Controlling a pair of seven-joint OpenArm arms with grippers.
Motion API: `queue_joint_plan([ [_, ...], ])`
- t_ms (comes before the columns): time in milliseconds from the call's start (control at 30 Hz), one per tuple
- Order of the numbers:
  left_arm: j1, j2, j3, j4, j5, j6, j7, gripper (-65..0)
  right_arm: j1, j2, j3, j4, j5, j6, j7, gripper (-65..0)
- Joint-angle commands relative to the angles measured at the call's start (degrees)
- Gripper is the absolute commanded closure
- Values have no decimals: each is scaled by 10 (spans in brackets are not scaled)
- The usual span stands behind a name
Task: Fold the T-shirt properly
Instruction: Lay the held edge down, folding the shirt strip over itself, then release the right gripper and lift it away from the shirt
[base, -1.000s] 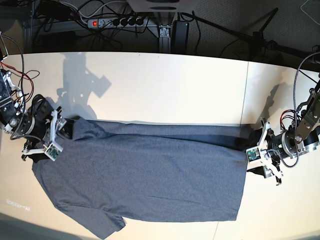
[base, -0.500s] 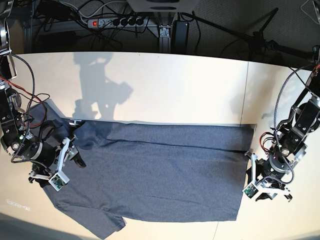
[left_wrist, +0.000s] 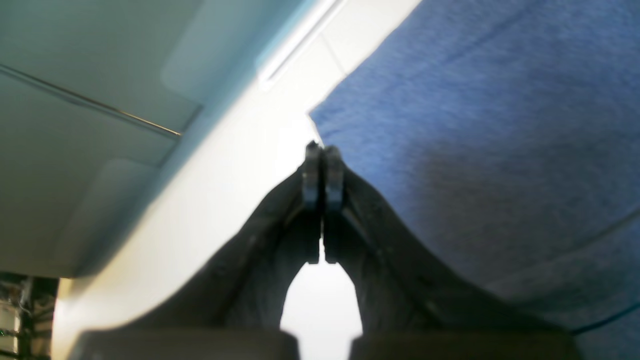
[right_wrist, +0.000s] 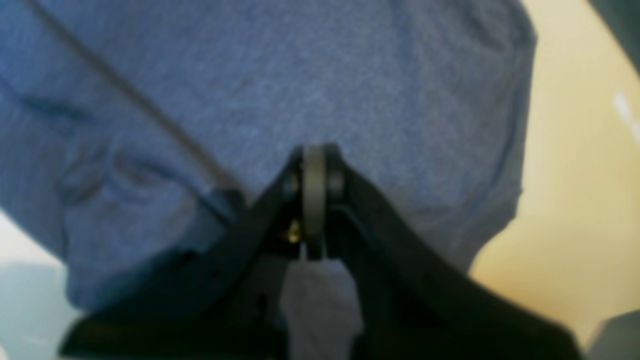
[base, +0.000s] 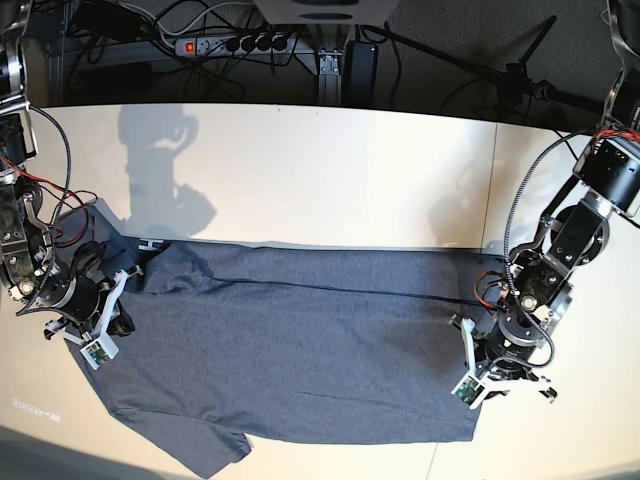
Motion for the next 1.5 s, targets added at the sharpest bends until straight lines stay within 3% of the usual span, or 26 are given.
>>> queue_joint_plan([
  [0, -11, 1, -8, -3, 0, 17, -8, 0, 15, 7, 21, -6, 22, -5, 10, 0],
  [167, -5, 33, -27, -50, -40, 5, 18, 0, 16, -25, 98, -68, 91, -5, 0, 0],
  [367, -6, 51, -124, -53, -174, -116, 123, 0, 15, -50, 125, -108, 101, -4, -52, 0],
  [500, -5, 59, -169, -53, -231, -170, 194, 0, 15, -52, 125, -125, 113, -4, -71, 0],
  [900, -5, 58, -170, 1, -236, -203, 234, 0, 15, -51, 136, -82, 131, -4, -116, 0],
  [1033, -5, 55, -170, 30, -236, -229, 245, 0, 15, -50, 166, -25, 131, -2, -176, 0],
  [1200, 10, 47, -170, 42, -236, -231, 252, 0, -39, 6, 169, 79, 131, 0, -196, 0],
  [1467, 30, 32, -170, 48, -237, -257, 251, 0, -218, 110, 169, 253, 101, 2, -197, 0],
])
